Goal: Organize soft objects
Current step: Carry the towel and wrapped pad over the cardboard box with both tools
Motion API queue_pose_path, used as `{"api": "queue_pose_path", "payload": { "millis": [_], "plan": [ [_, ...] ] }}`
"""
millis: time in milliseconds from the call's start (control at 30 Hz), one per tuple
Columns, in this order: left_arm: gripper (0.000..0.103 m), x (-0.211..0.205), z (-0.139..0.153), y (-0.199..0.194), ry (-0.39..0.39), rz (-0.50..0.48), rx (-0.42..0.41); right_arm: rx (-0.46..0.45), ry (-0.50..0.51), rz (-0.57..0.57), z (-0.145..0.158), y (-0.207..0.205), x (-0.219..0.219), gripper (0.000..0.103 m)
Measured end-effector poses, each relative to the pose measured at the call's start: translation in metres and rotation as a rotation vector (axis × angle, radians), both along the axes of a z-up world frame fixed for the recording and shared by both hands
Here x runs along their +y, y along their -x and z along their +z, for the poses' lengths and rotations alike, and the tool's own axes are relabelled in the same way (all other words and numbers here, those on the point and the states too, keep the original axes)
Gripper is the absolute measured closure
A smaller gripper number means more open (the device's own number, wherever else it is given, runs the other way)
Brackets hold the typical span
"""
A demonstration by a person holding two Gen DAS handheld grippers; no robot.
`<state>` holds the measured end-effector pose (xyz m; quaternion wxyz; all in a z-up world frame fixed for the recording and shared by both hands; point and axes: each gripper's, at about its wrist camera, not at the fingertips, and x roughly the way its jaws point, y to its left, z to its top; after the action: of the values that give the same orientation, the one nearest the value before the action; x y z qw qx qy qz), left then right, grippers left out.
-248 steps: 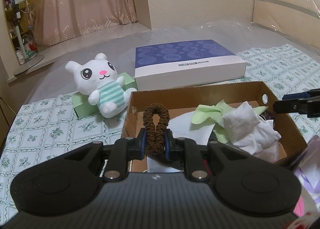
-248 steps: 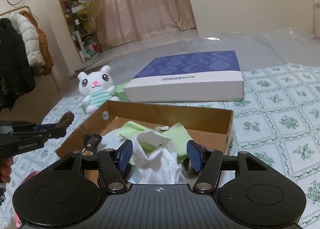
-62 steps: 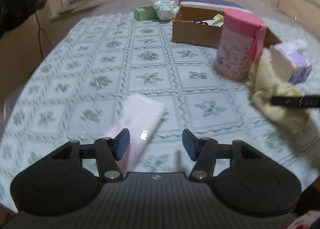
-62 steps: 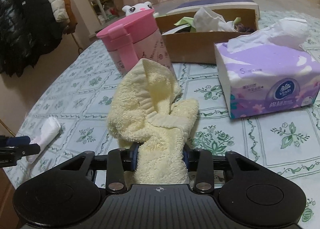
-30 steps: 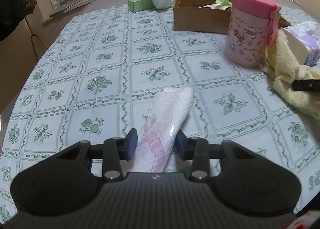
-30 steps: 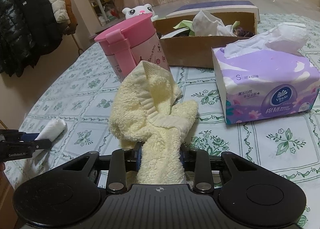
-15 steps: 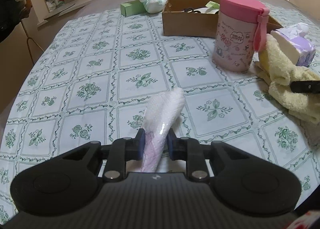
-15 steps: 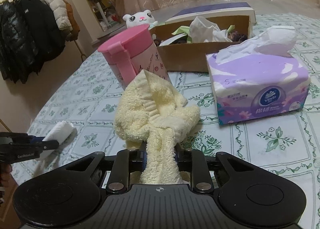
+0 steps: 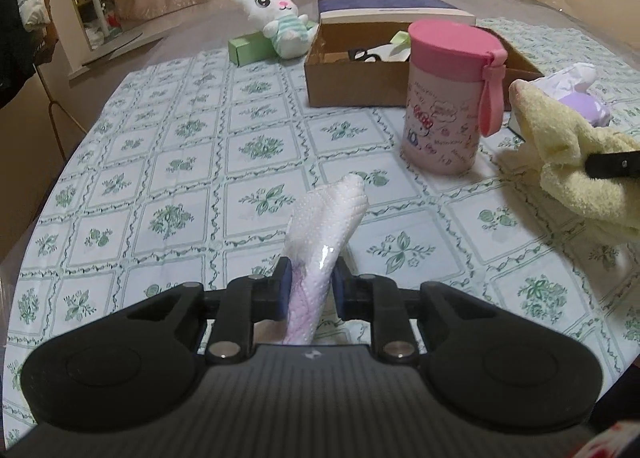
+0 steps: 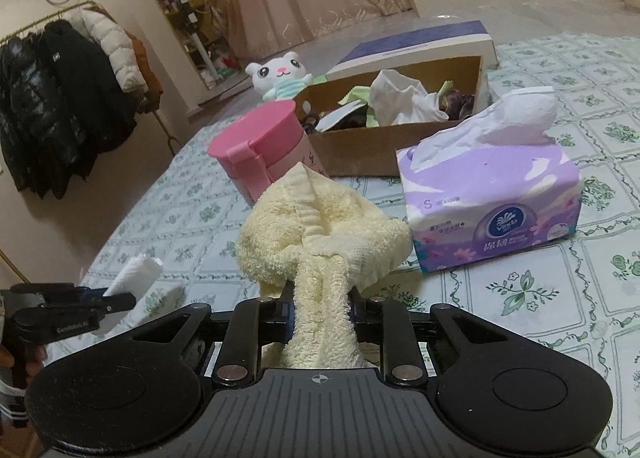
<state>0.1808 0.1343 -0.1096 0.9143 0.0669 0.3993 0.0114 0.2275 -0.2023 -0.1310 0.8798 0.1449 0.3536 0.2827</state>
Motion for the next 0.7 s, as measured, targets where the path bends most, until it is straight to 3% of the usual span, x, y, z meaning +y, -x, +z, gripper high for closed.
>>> {"api": "queue_pose_path", "payload": {
  "millis": [300,700],
  "plan": [
    [0.083,-0.004,0.013,-0.005,-0.013,-0.020,-0.031,-0.005,-0.042,-0.012,0.015,-0.002,-0.006,0.081],
    [0.083,-0.009,0.033,-0.029,-0.031,-0.066,-0.081,-0.106,-0.090,-0.030,0.057,-0.021,-0.016,0.081]
  ]
}}
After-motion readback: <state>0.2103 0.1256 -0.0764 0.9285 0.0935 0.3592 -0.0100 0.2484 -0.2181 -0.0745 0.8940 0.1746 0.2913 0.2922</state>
